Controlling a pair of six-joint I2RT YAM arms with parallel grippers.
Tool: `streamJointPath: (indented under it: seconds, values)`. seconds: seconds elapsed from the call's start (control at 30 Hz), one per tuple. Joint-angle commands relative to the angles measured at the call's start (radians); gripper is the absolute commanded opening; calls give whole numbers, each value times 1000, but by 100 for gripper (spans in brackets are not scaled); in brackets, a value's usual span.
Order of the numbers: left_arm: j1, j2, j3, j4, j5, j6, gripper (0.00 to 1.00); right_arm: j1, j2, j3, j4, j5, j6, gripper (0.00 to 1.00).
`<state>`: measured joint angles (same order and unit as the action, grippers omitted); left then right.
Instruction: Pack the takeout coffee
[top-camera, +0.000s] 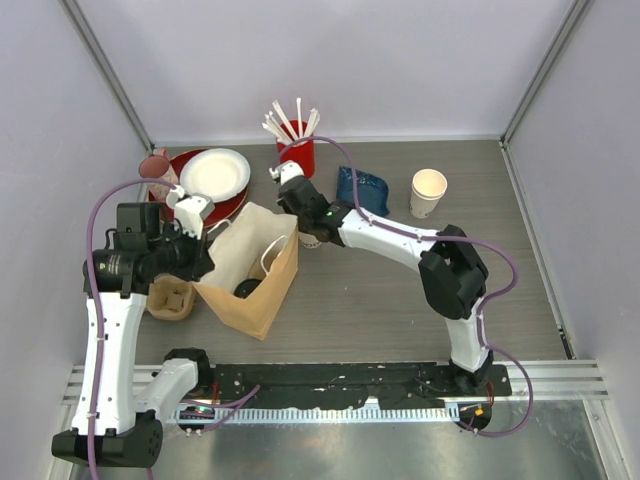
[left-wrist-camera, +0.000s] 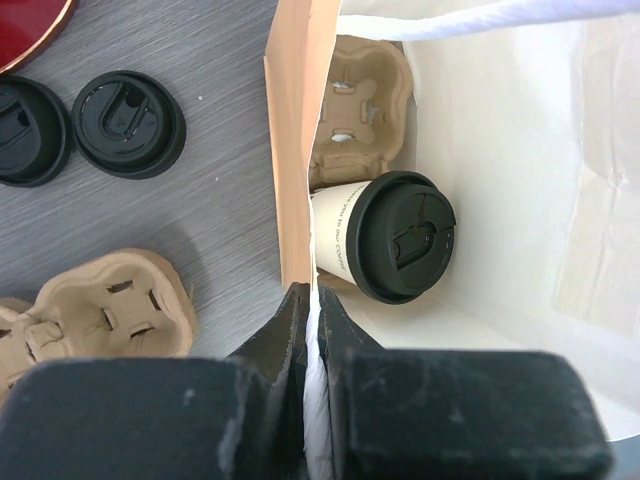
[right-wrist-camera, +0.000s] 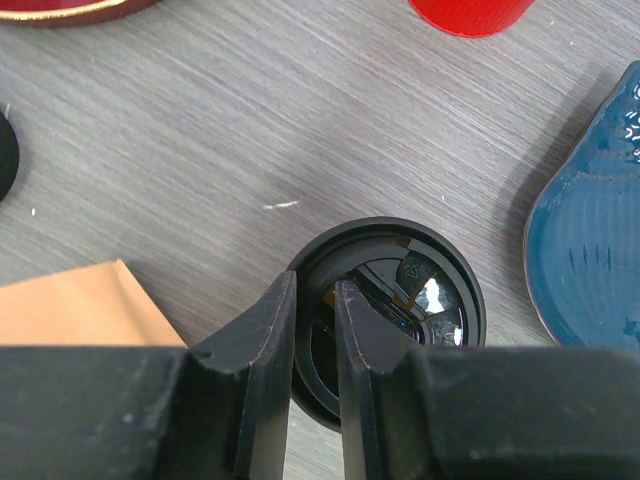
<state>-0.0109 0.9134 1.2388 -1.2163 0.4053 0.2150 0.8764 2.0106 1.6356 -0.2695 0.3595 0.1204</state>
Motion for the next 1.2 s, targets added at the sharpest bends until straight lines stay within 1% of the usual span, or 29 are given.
streamJointPath:
  seconds: [0.0, 0.17, 0.33, 0.5, 0.6, 0.73, 0.93, 1.07, 1.13, 1.17]
  values:
    - [6, -13, 39, 15, 75, 1, 0, -16, -101, -68, 26, -73, -80, 1]
    - [6, -8, 39, 17, 70, 27, 0, -50, -162, -132, 33, -128, -102, 1]
    - [6, 2, 37, 24, 102, 29, 0, -59, -228, -210, 45, -203, -140, 1]
    - [6, 12, 34, 27, 122, 21, 0, -60, -299, -263, 44, -231, -159, 1]
    - [3, 21, 14, 46, 129, -19, 0, -60, -352, -280, 26, -243, -172, 1]
    - [-4, 35, 8, 60, 164, -60, 0, -62, -426, -283, -61, -241, -205, 1]
    - [-61, 81, 37, 92, 188, -140, 0, -60, -573, -224, -227, -199, -255, 1]
    - [-116, 113, 53, 97, 187, -172, 0, -60, -650, -111, -333, -165, -283, 1]
    - [-164, 142, 73, 86, 176, -187, 0, -60, -677, -70, -379, -178, -289, 1]
    - [-179, 154, 102, 78, 172, -190, 0, -60, -699, -24, -395, -189, -291, 1]
